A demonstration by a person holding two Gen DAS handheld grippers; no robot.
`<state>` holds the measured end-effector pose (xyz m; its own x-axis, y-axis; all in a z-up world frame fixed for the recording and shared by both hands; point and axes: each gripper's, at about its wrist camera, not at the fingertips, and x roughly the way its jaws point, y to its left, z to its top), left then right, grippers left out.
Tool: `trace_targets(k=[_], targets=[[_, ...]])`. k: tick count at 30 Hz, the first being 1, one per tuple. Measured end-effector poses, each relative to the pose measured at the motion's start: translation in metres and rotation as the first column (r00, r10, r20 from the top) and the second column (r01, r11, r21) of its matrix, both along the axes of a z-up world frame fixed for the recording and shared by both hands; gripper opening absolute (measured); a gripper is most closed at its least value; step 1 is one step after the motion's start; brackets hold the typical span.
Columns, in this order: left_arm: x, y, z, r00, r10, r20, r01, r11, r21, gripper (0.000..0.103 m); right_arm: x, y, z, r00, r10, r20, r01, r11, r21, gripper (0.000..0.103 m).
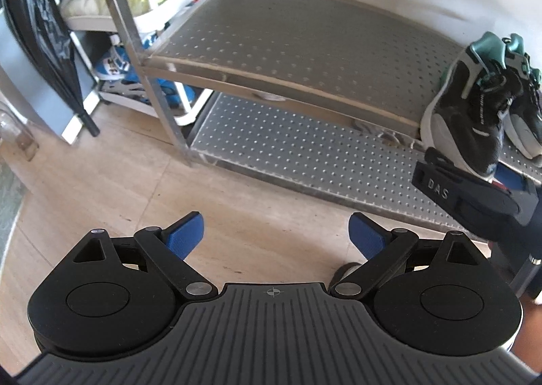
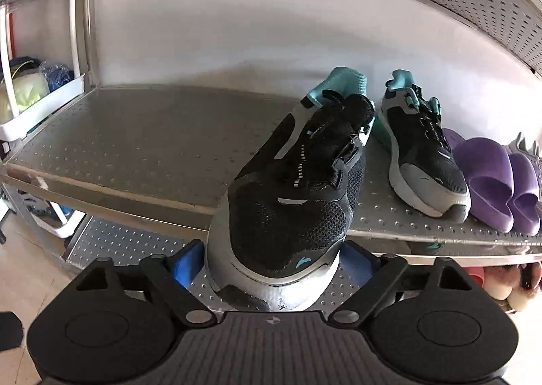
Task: Organize scattered shoes
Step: 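Push the black-teal sneakers into line on the shelf with the right tool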
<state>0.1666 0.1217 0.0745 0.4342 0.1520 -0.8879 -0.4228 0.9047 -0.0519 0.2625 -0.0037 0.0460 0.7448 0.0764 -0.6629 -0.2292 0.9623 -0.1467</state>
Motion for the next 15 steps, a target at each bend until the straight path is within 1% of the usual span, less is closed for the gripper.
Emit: trace_targets(k=[4,10,15], targets=[[0.002,-0.005,-0.002,1.000,-0.013,-0.006,0.013,1.000,-0.008,0.096,0.023,-0.012,0.006,1.000,0.023,-0.013,-0.023,1.000,-0.021,0.078],[0.006,-0.012,-0.006,0.999,-0.029,-0.019,0.029,0.999,-0.019,0.096,0.062,-0.038,0.010,0.997,0.068,-0.037,-0.070,0.996,-0.048,0.075],[0.009,-0.021,-0.009,0.998,-0.057,-0.029,0.057,0.998,-0.013,0.096,0.082,-0.053,0.010,0.999,0.017,-0.041,-0.019,0.999,-0.047,0.074]])
